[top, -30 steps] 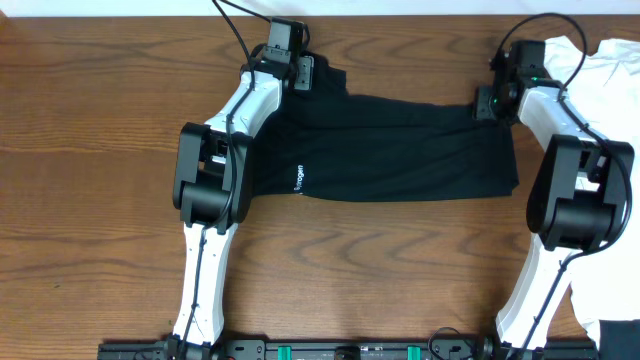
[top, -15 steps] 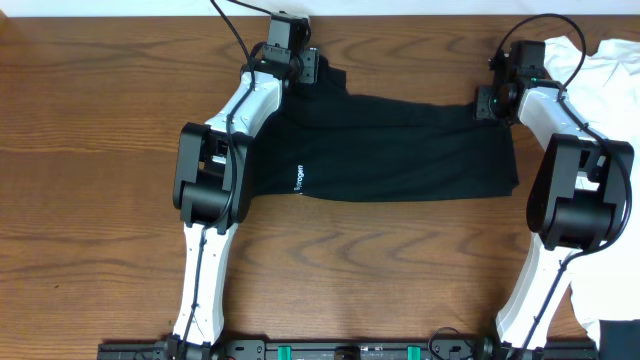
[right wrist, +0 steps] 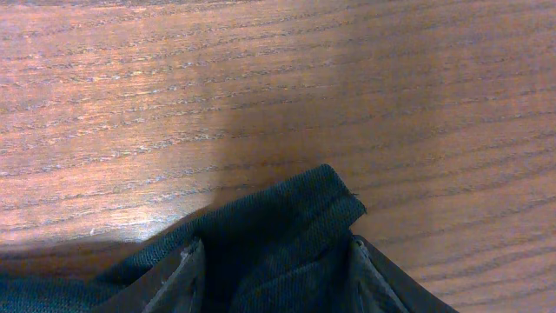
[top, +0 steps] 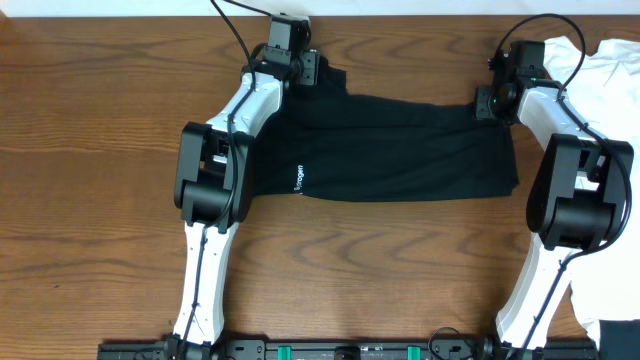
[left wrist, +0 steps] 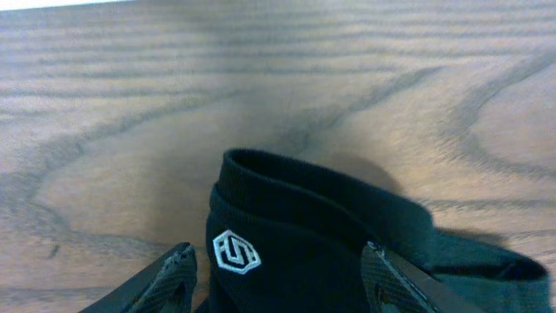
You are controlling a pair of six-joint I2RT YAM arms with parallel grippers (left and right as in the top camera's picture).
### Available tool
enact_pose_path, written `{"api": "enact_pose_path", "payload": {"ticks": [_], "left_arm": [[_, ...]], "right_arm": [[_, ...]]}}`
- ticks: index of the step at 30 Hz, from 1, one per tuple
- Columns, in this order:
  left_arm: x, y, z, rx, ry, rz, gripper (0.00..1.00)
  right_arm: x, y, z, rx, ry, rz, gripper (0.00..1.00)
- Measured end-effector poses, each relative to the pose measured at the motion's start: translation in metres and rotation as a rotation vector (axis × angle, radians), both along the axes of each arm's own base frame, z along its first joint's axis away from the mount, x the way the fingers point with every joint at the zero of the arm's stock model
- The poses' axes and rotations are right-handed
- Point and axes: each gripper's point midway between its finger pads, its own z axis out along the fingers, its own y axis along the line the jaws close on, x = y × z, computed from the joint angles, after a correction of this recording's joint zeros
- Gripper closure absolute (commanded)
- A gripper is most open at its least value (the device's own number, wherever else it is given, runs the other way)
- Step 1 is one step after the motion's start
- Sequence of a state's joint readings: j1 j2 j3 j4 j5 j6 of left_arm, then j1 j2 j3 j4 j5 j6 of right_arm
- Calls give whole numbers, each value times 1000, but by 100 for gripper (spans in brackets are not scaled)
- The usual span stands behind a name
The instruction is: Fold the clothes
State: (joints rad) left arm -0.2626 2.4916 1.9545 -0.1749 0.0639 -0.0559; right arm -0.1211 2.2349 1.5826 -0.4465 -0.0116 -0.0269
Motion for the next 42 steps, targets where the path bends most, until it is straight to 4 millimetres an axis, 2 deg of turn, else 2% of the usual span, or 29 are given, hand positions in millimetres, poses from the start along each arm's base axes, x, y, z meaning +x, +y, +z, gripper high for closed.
{"api": "enact_pose_path", "payload": {"ticks": [3, 6, 7, 11, 13, 15, 18, 19, 23, 29, 37, 42], "left_arm": [[-2, 1, -12, 8, 18, 2, 37], [0, 4, -13, 21, 13, 11, 38], [0, 5, -13, 26, 12, 15, 42], [0, 9, -14, 43, 12, 31, 63], [0, 10, -15, 48, 14, 35, 73], [-1, 11, -15, 53, 18, 35, 78], [-1, 11, -16, 56, 18, 38, 81], [-1, 11, -16, 56, 18, 37, 86], [-1, 11, -16, 54, 20, 38, 94], [-2, 11, -15, 46, 24, 48, 94], [-8, 14, -13, 25, 59, 85, 94], [-17, 16, 1, 28, 86, 90, 94]], "right_arm": [[0, 0, 0, 0, 0, 0, 50], [0, 0, 0, 0, 0, 0, 50], [0, 0, 0, 0, 0, 0, 52], [0, 2, 0, 4, -1, 13, 74], [0, 2, 0, 5, -1, 15, 81], [0, 2, 0, 5, 0, 16, 89], [0, 2, 0, 6, -1, 15, 91], [0, 2, 0, 6, -1, 15, 92], [1, 2, 0, 5, -3, 15, 93], [1, 2, 0, 5, -5, 16, 98], [7, 2, 1, 2, -30, 16, 99], [8, 2, 1, 2, -33, 16, 99]]}}
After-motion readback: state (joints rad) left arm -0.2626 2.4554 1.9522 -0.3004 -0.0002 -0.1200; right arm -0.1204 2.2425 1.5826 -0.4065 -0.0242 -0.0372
